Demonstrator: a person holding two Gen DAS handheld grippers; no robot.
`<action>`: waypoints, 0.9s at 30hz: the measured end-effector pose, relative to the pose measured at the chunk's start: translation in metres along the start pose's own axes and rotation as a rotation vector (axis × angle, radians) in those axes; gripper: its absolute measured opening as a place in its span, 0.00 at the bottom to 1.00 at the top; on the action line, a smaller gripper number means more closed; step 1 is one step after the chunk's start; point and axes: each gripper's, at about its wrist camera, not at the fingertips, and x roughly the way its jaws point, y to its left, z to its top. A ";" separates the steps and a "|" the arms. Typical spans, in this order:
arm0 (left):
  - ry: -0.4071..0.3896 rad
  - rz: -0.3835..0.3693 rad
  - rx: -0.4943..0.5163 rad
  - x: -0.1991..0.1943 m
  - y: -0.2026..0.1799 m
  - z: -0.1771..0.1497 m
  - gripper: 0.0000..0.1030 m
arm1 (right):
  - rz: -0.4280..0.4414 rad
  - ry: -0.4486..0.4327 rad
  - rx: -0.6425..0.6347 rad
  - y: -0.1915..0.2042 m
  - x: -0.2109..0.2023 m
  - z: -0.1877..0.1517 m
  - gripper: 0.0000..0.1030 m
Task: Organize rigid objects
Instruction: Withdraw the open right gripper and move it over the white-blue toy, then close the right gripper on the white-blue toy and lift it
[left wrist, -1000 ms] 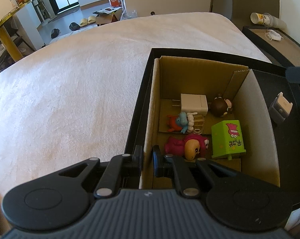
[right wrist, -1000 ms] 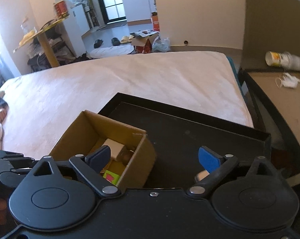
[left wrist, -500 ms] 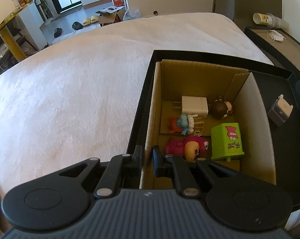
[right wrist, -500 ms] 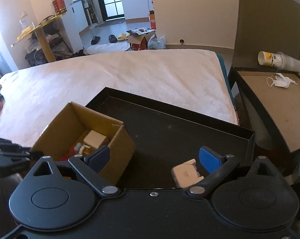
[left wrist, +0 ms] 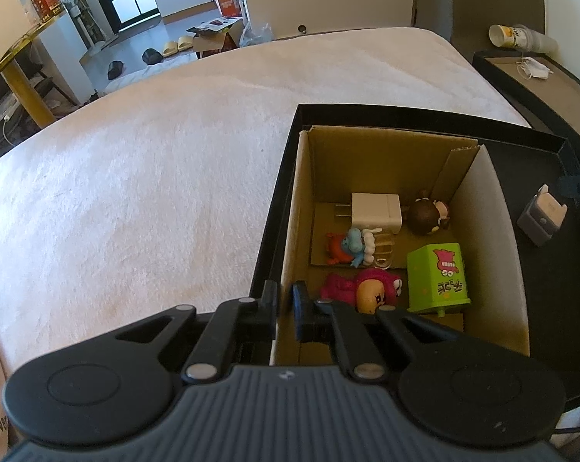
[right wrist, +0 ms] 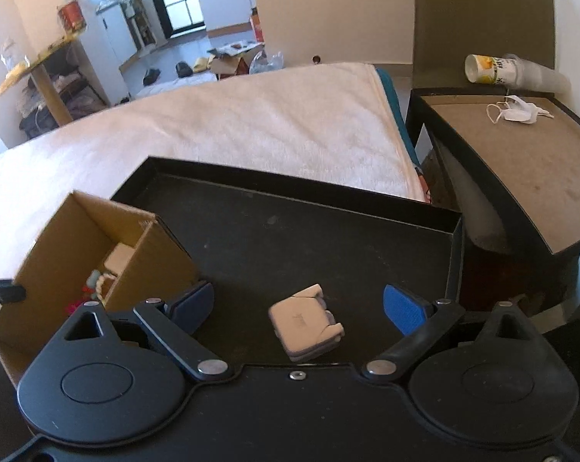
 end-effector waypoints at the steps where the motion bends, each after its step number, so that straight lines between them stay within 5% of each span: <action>1: 0.001 0.001 -0.001 0.001 0.000 0.000 0.07 | 0.001 0.005 -0.003 0.001 0.002 0.000 0.90; 22: 0.001 0.020 -0.001 0.004 0.000 0.002 0.08 | -0.128 0.080 -0.172 0.012 0.048 -0.011 0.81; 25: 0.000 0.021 0.000 0.004 0.000 0.002 0.08 | -0.200 0.076 -0.209 0.015 0.053 -0.011 0.80; 27: 0.000 0.025 0.001 0.004 0.000 0.002 0.08 | -0.213 0.093 -0.195 0.013 0.057 -0.011 0.72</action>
